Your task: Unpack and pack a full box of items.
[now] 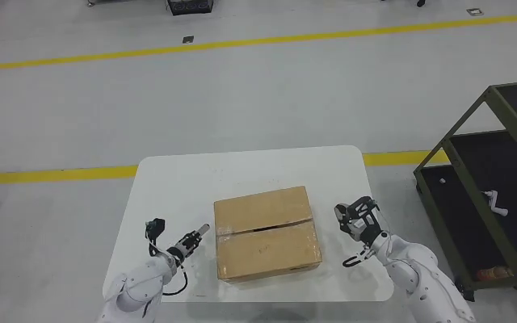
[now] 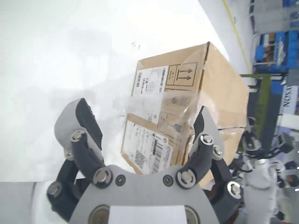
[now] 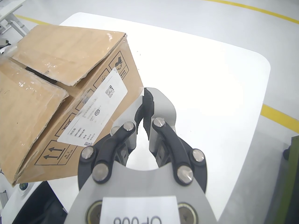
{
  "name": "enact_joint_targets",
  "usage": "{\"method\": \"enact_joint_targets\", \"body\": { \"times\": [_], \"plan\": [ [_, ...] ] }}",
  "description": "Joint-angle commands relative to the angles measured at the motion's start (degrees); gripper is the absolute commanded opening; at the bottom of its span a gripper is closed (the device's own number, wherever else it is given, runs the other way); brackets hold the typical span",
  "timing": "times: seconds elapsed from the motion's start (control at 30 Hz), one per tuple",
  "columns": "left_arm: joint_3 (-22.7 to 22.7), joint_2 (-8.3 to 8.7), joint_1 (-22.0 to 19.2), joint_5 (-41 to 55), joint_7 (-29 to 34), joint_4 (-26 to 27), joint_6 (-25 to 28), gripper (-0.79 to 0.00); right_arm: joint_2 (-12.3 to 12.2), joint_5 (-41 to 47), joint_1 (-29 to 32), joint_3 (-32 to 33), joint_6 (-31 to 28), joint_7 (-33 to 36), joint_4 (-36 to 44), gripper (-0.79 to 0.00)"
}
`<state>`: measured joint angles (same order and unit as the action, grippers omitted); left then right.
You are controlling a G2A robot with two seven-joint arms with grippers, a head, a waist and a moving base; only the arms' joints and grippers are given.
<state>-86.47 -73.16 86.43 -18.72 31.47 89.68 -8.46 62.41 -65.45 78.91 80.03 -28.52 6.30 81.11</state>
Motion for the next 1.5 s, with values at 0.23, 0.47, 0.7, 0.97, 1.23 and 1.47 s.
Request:
{"method": "enact_joint_targets", "body": {
  "times": [0.23,0.47,0.7,0.97,1.23,1.47],
  "plan": [
    [-0.4,-0.66,-1.2,15.9,1.1,-2.4,-1.8,0.0,0.0,0.0,-0.3,-0.2,0.1,0.4,-0.1,-0.785],
    [1.6,-1.15,-2.9,20.9,-0.8,-5.1,-2.9,0.0,0.0,-0.2,-0.4,-0.2,-0.1,0.5,-0.1,-0.785],
    [2.4,-1.39,-3.9,23.9,-3.2,-7.0,-2.6,-0.092,-0.1,-0.2,-0.2,0.1,0.1,0.3,0.1,-0.785],
    [2.8,-1.58,-4.2,27.5,-5.3,-9.0,-3.0,-0.332,-0.1,-0.2,0.1,0.2,0.2,0.3,0.3,-0.785],
    [3.1,-1.47,-4.5,28.9,-5.2,-9.5,-2.8,-0.323,-0.1,-0.3,0.1,0.1,0.2,0.4,0.2,-0.785],
    [3.6,-1.44,-4.8,30.9,-4.1,-9.9,-2.4,-0.256,-0.1,-0.4,-0.1,0.0,0.4,0.5,0.0,-0.785]
  ]
}}
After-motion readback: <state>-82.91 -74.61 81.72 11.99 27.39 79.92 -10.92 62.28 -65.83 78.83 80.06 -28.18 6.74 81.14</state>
